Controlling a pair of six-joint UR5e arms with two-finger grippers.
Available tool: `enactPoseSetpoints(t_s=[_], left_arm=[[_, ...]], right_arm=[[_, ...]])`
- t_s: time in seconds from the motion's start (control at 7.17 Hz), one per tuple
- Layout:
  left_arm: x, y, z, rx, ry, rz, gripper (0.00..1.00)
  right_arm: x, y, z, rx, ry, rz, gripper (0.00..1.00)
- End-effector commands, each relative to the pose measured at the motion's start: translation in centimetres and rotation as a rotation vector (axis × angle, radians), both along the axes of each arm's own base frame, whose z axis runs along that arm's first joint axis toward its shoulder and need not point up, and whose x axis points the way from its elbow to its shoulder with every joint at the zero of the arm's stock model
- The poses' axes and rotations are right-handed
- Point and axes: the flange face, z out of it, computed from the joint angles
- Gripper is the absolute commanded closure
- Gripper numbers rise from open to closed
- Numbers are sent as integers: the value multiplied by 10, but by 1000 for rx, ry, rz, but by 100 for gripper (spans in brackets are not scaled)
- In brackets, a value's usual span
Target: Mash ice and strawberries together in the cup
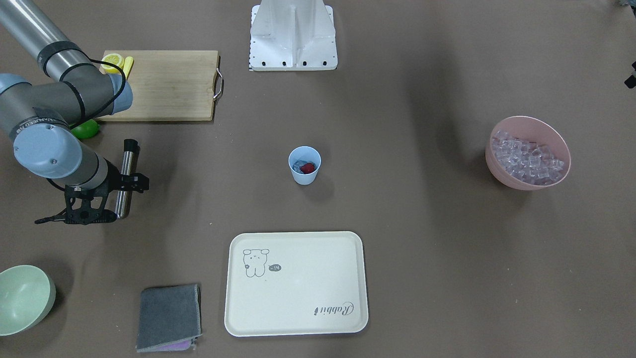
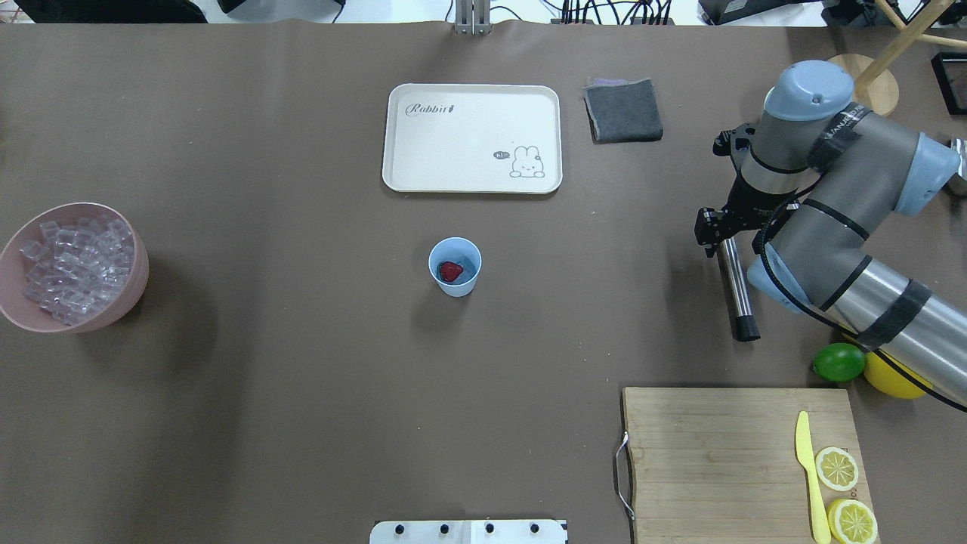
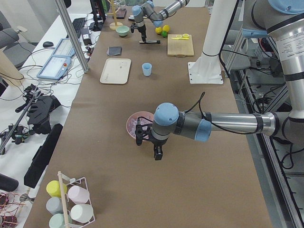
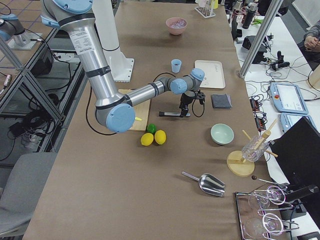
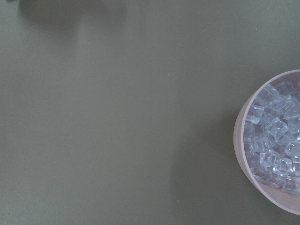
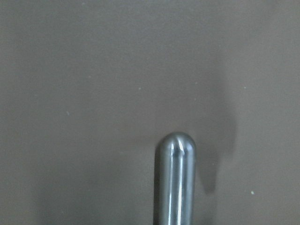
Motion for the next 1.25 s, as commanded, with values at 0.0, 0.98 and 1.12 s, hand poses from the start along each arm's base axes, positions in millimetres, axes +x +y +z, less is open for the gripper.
enactPoseSetpoints(t_s=[0.0, 0.98, 1.12], left_arm=[[0, 0, 0, 0, 0, 0, 1], [3, 5, 25, -53, -1, 9, 1], [3, 5, 25, -54, -1, 11, 1]], right_arm=[[6, -10, -18, 25, -18, 16, 0], [310, -5, 5, 192, -1, 115, 0], [368, 4, 13, 186, 28, 69, 0]])
